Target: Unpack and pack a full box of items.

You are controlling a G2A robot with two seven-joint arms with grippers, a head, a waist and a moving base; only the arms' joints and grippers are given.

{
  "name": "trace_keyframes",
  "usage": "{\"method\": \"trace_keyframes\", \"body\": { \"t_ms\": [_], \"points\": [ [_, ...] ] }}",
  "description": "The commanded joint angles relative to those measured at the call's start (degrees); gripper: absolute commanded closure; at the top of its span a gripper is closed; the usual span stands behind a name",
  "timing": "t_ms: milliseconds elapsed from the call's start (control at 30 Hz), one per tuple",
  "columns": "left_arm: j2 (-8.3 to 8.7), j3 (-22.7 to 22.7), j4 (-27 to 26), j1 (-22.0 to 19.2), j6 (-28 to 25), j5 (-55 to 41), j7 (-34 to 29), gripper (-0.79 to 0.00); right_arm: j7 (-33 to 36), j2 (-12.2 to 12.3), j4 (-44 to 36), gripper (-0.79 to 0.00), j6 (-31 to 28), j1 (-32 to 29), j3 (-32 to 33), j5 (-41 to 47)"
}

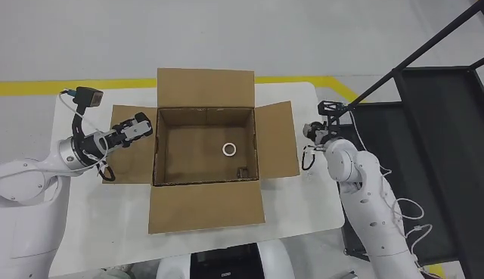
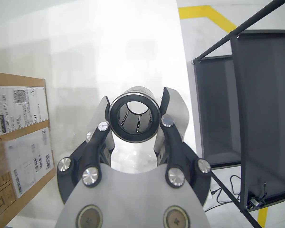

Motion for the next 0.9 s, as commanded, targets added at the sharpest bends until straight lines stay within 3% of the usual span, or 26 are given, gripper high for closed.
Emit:
{"method": "trace_keyframes", "body": {
  "t_ms": [0,300,533,700,867],
  "points": [
    [0.00,0.00,0.00,0.00,0.00,0.00,0.00,-0.785,0.13,0.14,-4.52,0.000,0.47,-1.72,1.21,-1.03],
    [0.00,0.00,0.00,0.00,0.00,0.00,0.00,-0.785,-1.17,0.30,-21.10,0.000,0.16,-5.78,3.53,-2.26],
    [0.00,0.00,0.00,0.00,0.00,0.00,0.00,-0.785,-1.66,0.15,-28.38,0.000,-9.59,-5.36,-0.09,9.47],
    [0.00,0.00,0.00,0.00,0.00,0.00,0.00,-0.785,1.57,0.12,-26.79,0.000,-15.32,-2.15,-7.26,11.67],
    [0.00,0.00,0.00,0.00,0.00,0.00,0.00,-0.785,3.00,-0.59,-19.27,0.000,-15.17,2.99,-17.71,9.28]
  ]
}}
